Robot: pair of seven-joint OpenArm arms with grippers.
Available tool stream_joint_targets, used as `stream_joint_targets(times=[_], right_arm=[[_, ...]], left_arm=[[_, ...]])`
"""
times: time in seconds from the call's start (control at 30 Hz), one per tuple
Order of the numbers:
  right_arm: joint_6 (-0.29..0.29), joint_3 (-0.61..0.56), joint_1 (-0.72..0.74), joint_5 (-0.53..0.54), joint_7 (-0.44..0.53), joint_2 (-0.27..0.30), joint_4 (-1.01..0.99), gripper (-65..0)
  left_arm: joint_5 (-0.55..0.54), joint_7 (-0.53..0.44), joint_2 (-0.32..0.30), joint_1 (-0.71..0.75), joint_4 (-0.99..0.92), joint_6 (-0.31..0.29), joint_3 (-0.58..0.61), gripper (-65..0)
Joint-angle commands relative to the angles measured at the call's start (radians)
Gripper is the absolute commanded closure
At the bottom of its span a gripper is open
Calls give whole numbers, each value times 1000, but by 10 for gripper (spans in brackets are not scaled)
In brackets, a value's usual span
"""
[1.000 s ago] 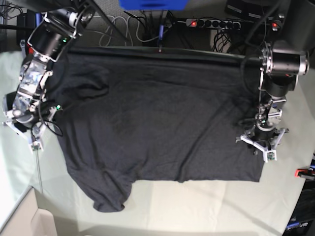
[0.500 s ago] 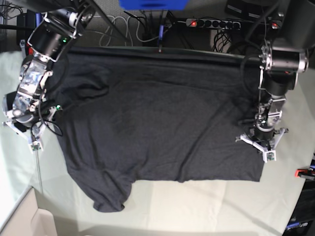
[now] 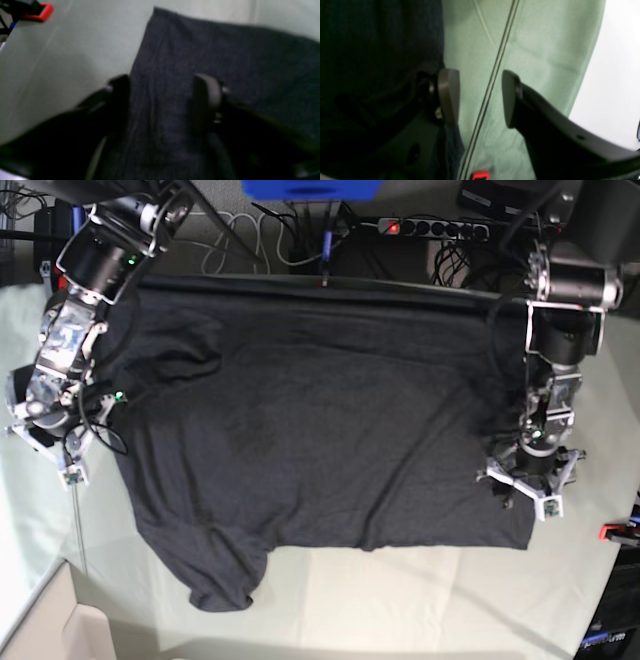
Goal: Layout the t-shirt on the table in an organized manner, then fold the t-shirt properly
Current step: 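Grasp the shirt sides midway with both grippers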
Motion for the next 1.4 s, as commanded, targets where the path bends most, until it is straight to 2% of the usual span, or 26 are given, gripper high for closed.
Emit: stream_joint_targets(times=[0.0, 0.07, 0.37, 0.6, 0.8, 1.17, 1.2, 1.27, 1.37], right_arm=[[-4, -1, 20, 5, 14, 11, 18, -280], [-4, -1, 20, 5, 14, 10, 18, -280], [-4, -1, 20, 5, 14, 10, 18, -280], [-4, -2, 19, 5, 14, 10, 18, -280], [-4, -2, 16, 5, 14, 10, 18, -280], [-4, -2, 23, 5, 14, 11, 18, -280], [-4, -2, 25, 5, 14, 11, 18, -280], [-4, -7, 43, 5, 14, 8, 18, -280], [-4, -8, 51, 5, 14, -1, 18, -281]], left_arm=[[-4, -20, -24, -22, 17, 7, -1, -457], [-12, -22, -36, -22, 12, 7, -1, -478], [-108, -27, -60, -8, -48, -1, -1, -477], [-112, -25, -53, -8, -49, -3, 3, -477], [-105, -27, -17, -11, -83, -3, 6, -480], [-105, -27, -17, -6, -106, -3, 5, -475], [-105, -27, -17, -2, -106, -3, 5, -470], [-105, -27, -17, 3, -106, -3, 5, -414], [-105, -27, -17, 3, -106, -3, 5, -257]])
